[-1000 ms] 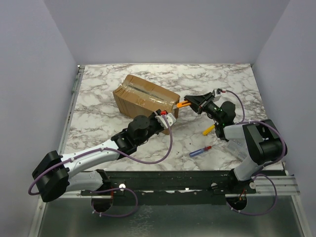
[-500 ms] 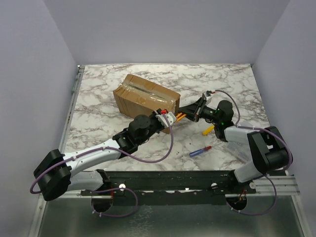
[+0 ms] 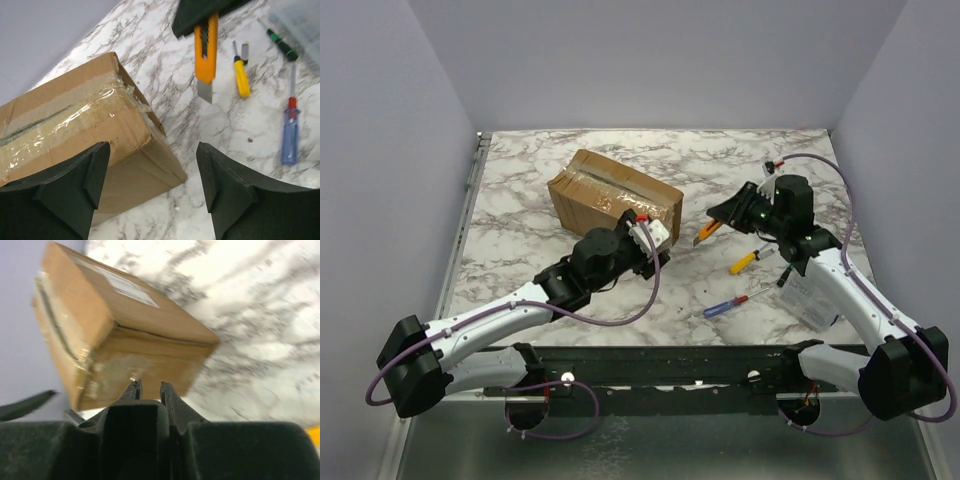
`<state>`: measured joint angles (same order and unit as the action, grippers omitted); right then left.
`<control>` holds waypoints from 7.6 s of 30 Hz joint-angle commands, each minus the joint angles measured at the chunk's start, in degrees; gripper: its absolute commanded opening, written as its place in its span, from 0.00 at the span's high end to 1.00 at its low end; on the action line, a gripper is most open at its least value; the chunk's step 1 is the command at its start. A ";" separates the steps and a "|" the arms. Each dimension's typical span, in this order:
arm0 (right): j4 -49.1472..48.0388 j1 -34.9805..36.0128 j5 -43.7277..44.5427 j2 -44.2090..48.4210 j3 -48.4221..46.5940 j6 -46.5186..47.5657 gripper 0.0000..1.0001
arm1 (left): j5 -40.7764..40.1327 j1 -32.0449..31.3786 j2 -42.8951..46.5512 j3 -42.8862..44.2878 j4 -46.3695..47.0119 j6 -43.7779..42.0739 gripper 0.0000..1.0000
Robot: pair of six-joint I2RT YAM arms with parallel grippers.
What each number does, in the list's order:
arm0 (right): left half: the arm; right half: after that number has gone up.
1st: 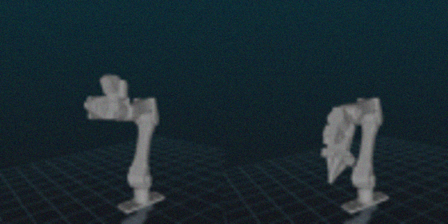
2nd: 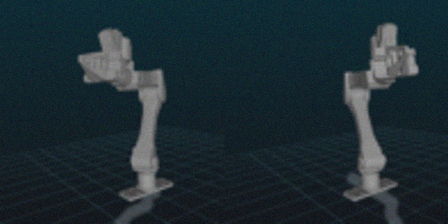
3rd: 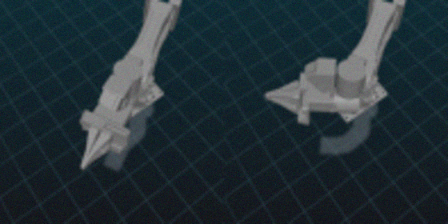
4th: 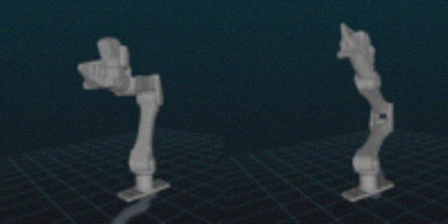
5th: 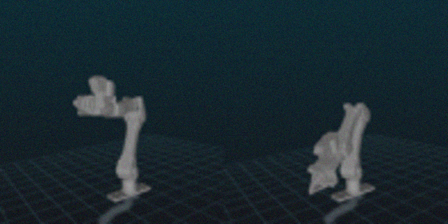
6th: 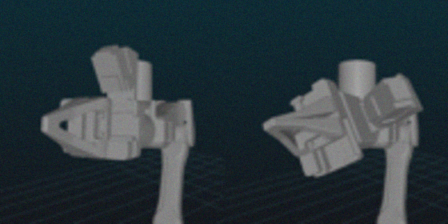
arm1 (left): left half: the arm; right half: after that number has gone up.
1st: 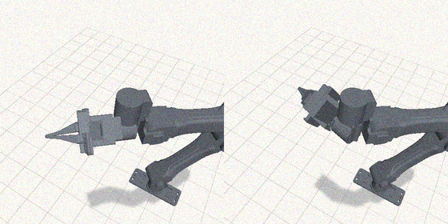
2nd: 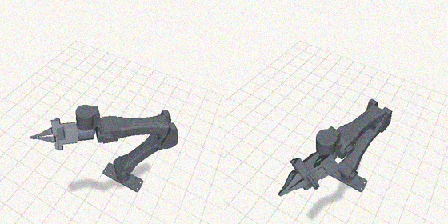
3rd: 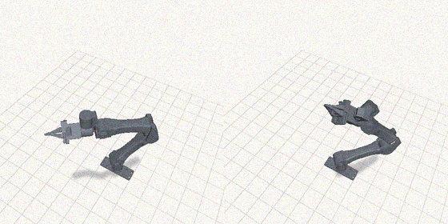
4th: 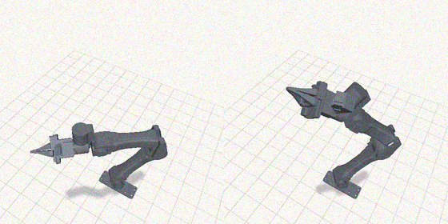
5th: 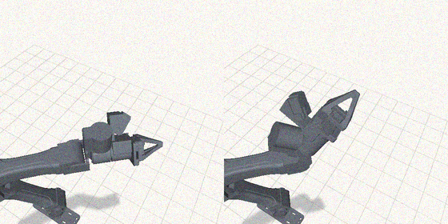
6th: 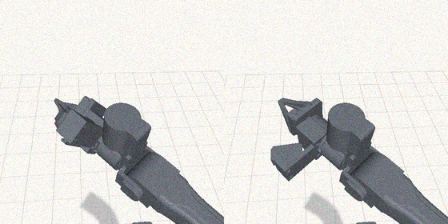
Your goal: Unpack the express box
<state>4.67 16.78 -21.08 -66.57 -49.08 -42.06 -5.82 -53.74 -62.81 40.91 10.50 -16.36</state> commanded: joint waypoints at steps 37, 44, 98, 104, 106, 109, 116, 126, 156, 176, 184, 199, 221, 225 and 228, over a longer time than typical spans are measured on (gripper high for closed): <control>46.94 3.23 58.93 -32.19 -39.43 21.86 1.00 | 13.60 26.10 5.68 8.22 -28.61 74.49 0.18; 47.88 3.18 70.31 -48.44 -50.55 29.43 0.99 | 8.58 26.14 7.49 8.42 -29.92 71.61 0.21; 17.21 3.30 -8.74 -22.05 -44.03 12.33 0.00 | -0.16 26.31 14.59 13.79 -40.90 81.70 0.18; 13.74 3.35 -16.12 -31.80 -48.71 10.58 0.00 | 0.82 26.31 15.18 10.34 -34.46 84.66 0.11; 15.90 3.34 -17.97 -36.13 -52.83 11.91 0.01 | 1.54 26.31 14.04 9.98 -33.13 84.26 0.10; 20.99 3.35 -17.77 -41.61 -58.84 15.18 0.01 | 2.80 26.31 12.10 8.75 -30.25 84.36 0.09; 26.85 3.35 -21.79 -47.45 -59.91 19.08 0.24 | 11.31 26.45 -0.37 9.64 -23.88 81.75 0.12; 2.85 6.17 -24.37 -26.30 -20.22 2.79 0.31 | 9.05 26.38 -6.10 12.89 -22.70 73.93 0.14; 7.09 14.10 -0.22 -13.09 -9.15 1.68 0.19 | -32.01 2.79 -13.00 34.95 -47.81 51.87 0.01; 6.22 14.43 2.33 -10.78 -5.74 -0.13 0.23 | -40.41 -0.14 -23.67 40.91 -57.02 47.08 0.12; 6.17 14.43 4.46 -10.20 -4.04 -1.27 0.23 | -42.54 -0.09 -21.87 40.45 -57.29 46.86 0.40; 9.46 14.43 9.76 -9.81 -3.16 -1.03 0.24 | -34.71 2.69 -11.64 35.58 -50.79 46.98 1.00; 35.96 21.07 30.76 -16.77 -32.78 12.00 0.00 | -26.67 5.33 -3.80 32.63 -41.48 44.69 1.00; 43.01 24.14 37.29 -22.84 -41.86 6.75 0.00 | -26.18 5.39 -4.24 32.75 -41.42 46.32 1.00; 46.06 27.14 42.52 -26.61 -46.96 2.26 0.00 | -25.91 5.38 -4.42 32.30 -40.89 47.30 1.00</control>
<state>41.39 40.73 10.96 -88.68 -90.72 -34.09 -32.75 -48.45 -67.99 72.71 -34.74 28.91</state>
